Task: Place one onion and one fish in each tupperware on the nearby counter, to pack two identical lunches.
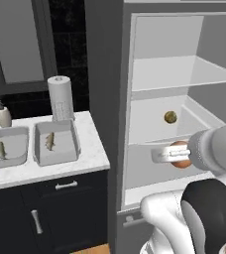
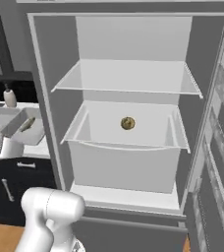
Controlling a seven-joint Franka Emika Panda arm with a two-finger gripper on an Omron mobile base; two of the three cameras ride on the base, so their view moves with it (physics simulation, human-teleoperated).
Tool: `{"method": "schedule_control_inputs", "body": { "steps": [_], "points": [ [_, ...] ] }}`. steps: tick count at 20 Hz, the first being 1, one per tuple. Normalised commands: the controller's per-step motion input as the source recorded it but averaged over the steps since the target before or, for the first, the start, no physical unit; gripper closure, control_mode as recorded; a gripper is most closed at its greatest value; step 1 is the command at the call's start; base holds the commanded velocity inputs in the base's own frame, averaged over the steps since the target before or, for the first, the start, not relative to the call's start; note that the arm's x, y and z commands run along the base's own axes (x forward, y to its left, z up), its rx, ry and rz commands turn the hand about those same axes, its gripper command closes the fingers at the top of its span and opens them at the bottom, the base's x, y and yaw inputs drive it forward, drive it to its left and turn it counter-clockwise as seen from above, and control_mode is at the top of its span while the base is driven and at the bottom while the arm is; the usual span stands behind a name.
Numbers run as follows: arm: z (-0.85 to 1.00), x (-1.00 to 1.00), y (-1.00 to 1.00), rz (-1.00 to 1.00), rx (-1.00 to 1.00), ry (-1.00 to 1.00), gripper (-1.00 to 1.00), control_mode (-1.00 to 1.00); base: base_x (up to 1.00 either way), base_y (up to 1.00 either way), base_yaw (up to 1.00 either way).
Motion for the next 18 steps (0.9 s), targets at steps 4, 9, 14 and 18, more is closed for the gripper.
{"method": "schedule_control_inputs", "body": {
  "steps": [4, 9, 14, 18],
  "points": [
    [0.0, 0.0, 0.0, 0.0, 0.0, 0.0, 1.0, 1.0, -0.31, 1.0, 0.09],
    [0.0, 0.0, 0.0, 0.0, 0.0, 0.0, 1.0, 1.0, 0.24, 1.0, 0.11],
    [0.0, 0.0, 0.0, 0.0, 0.0, 0.0, 1.0, 1.0, 0.75, 0.89, 0.13],
    [0.0, 0.0, 0.0, 0.0, 0.0, 0.0, 1.0, 1.0, 0.97, 0.49, 0.12]
  ]
}}
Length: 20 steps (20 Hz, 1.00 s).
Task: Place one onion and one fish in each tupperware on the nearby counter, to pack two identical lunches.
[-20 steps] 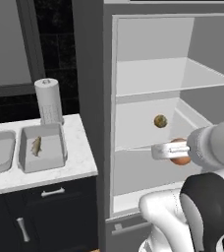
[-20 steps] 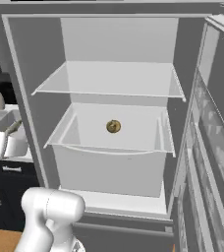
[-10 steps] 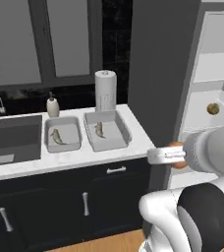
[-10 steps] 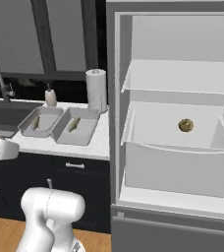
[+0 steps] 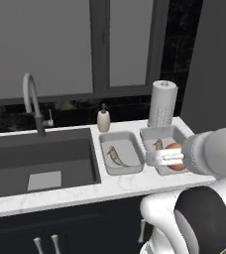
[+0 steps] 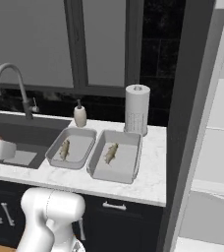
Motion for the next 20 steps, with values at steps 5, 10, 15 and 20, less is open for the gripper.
{"method": "schedule_control_inputs", "body": {
  "steps": [5, 10, 15, 20],
  "points": [
    [0.0, 0.31, -0.02, 0.05, 0.02, 0.03, 1.0, -1.0, 0.46, -0.03, 0.08],
    [-0.39, 0.97, 0.0, 0.13, 0.08, 0.23, 1.0, -1.0, 0.0, 0.0, 0.0],
    [-0.57, 0.92, 0.0, 0.07, 0.0, 0.39, 1.0, -1.0, 0.0, 0.0, 0.0],
    [-0.66, 0.67, 0.0, 0.03, 0.0, 0.13, 1.0, -1.0, 0.0, 0.0, 0.0]
  ]
}}
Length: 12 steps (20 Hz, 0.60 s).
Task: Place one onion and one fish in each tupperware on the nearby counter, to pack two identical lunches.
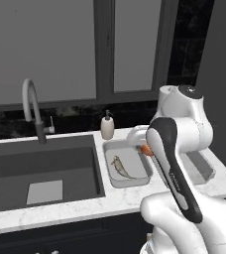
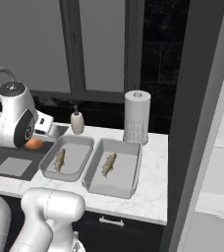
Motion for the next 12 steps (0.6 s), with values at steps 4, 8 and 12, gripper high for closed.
{"method": "schedule_control_inputs", "body": {
  "steps": [4, 8, 12],
  "points": [
    [-0.69, 0.8, 0.0, 0.0, -0.01, 0.15, 1.0, -1.0, 0.0, 0.0, 0.0],
    [-0.49, 0.69, 0.0, 0.0, -0.02, 0.17, 1.0, -1.0, 0.0, 0.0, 0.0],
    [-0.22, 0.42, 0.01, 0.0, -0.02, 0.22, 1.0, -1.0, 0.0, 0.0, 0.0]
  ]
}}
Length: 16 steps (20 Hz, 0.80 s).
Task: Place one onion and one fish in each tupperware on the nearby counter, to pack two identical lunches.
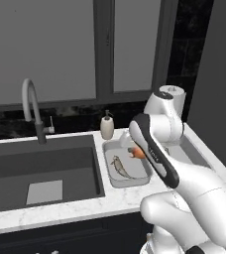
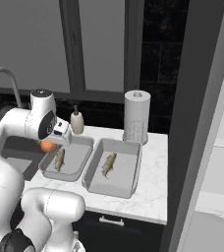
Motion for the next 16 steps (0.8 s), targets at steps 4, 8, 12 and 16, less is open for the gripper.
{"method": "schedule_control_inputs", "body": {
  "steps": [4, 8, 12, 16],
  "points": [
    [-0.33, 0.44, 0.04, 0.0, -0.06, 0.06, 1.0, -1.0, 0.0, 0.0, 0.0],
    [-0.43, 0.42, 0.0, 0.0, -0.02, 0.0, 1.0, -1.0, 0.0, 0.0, 0.0],
    [-0.45, 0.38, 0.0, 0.0, 0.0, 0.0, 1.0, -1.0, 0.0, 0.0, 0.0],
    [-0.34, 0.36, 0.0, 0.0, -0.01, 0.0, 1.0, -1.0, 0.0, 0.0, 0.0]
  ]
}}
